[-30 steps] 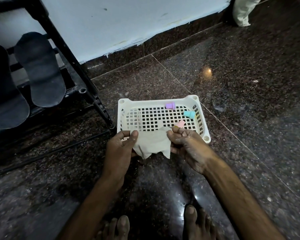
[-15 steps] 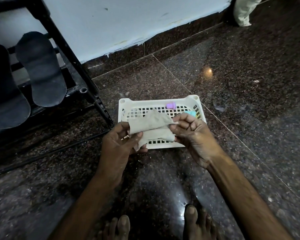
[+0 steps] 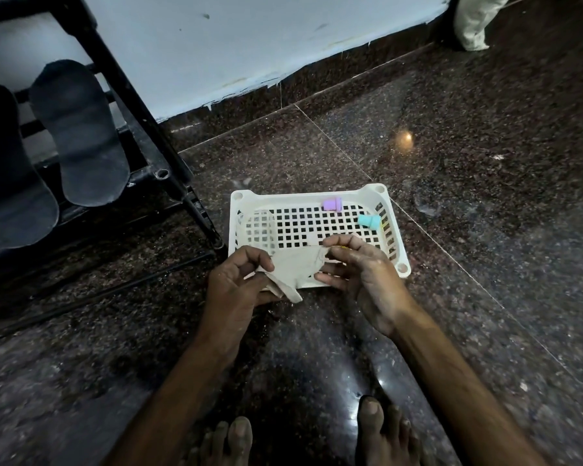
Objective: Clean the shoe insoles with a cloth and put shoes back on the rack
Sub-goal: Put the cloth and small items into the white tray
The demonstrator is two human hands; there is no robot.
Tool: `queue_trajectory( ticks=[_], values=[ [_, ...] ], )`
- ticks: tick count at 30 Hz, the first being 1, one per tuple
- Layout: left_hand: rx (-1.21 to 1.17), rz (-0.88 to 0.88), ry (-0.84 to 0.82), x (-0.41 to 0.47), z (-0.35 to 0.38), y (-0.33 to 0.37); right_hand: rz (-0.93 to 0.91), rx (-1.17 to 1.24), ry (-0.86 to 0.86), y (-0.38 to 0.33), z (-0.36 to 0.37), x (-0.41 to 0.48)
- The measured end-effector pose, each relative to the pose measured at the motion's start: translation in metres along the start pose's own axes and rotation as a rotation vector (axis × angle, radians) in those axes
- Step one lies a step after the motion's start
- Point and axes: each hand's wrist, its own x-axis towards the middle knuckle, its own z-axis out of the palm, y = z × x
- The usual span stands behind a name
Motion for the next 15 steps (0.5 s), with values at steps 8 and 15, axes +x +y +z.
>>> queue_trajectory(
  ticks=[8,15],
  values=[
    [-0.091,-0.099,-0.116,-0.004,-0.012,-0.011,-0.114,-0.231,-0.012,0.002,-0.002,-0.001],
    [0.168,-0.103,-0.154,0.011,-0.010,-0.007,-0.303,-0.533,-0.071,-0.017,0.006,0.002]
  ],
)
